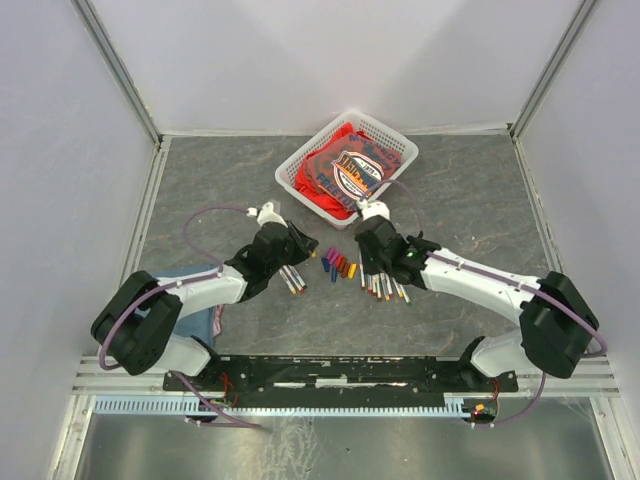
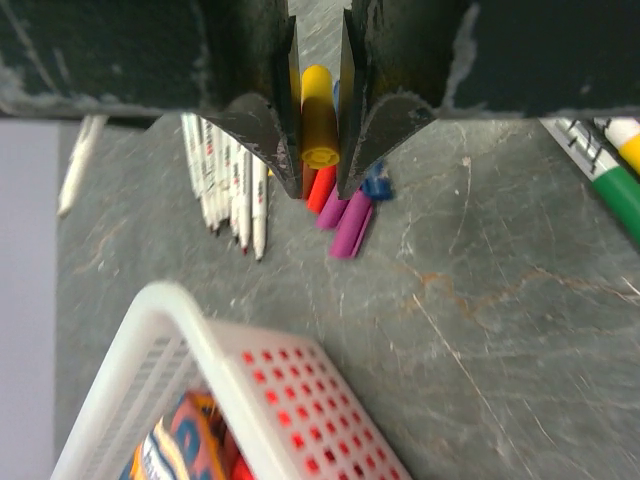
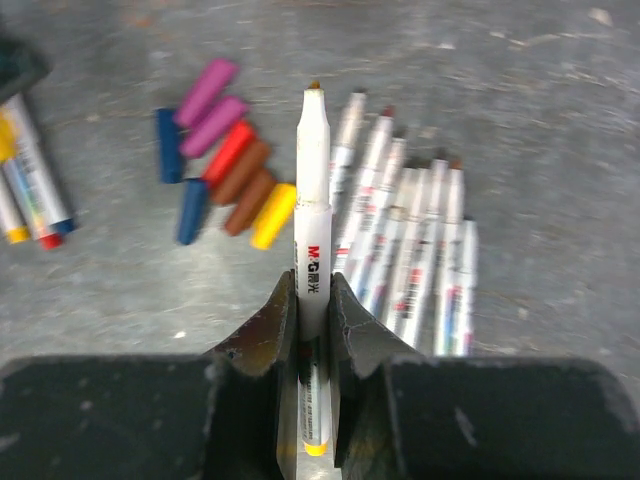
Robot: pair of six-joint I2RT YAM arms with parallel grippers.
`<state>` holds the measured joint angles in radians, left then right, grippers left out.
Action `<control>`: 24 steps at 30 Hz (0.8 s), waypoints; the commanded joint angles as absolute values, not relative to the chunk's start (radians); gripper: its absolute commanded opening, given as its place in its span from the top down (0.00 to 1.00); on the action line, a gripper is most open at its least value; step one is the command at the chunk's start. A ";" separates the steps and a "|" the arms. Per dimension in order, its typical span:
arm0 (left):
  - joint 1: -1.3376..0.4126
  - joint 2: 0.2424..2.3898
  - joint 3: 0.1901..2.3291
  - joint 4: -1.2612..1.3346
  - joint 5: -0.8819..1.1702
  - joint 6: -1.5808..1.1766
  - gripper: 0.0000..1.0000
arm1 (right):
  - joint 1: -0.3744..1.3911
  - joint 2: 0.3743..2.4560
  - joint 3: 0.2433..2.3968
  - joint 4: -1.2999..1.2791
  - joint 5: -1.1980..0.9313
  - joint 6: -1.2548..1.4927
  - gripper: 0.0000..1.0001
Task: Open the pen caps
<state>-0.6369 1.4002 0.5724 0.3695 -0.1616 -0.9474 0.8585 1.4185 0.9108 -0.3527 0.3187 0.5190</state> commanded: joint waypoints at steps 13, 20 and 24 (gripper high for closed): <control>-0.689 1.567 0.701 0.256 -0.180 -0.800 0.86 | 0.651 1.373 0.802 -0.461 0.396 0.485 0.91; -0.688 1.609 0.718 0.247 -0.180 -0.798 0.79 | 0.630 1.421 0.796 -0.469 0.396 0.471 0.91; -0.688 1.625 0.725 0.247 -0.179 -0.800 0.75 | 0.623 1.454 0.797 -0.470 0.400 0.474 0.91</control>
